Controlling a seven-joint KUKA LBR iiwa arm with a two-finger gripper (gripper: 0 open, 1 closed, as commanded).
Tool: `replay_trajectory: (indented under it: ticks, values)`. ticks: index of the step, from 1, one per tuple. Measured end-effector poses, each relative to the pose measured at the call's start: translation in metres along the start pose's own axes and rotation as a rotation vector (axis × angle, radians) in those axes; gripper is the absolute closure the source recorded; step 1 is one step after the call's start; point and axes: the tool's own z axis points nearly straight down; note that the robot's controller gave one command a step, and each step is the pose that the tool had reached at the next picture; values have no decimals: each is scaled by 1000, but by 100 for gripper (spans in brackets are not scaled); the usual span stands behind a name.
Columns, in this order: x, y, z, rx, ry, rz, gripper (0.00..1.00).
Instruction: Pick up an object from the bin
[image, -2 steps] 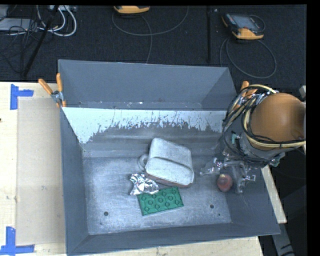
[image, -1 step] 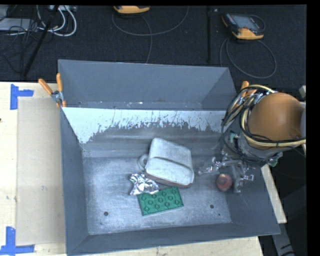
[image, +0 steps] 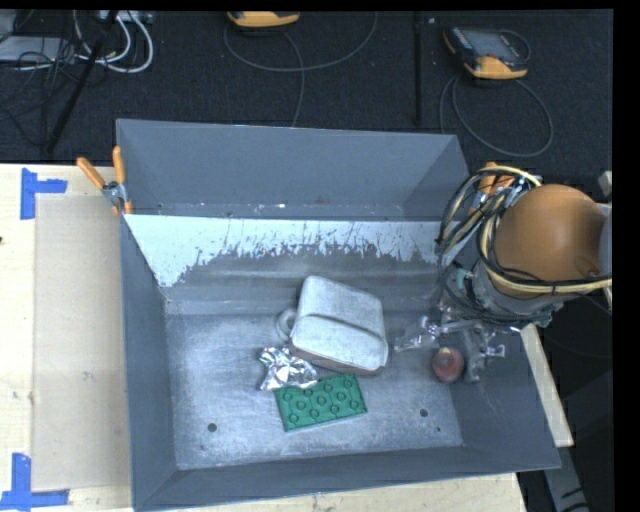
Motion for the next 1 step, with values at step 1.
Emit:
replay_trajectory:
  ticks: [1]
  values:
    - [1,0,-1,0,4,34,0]
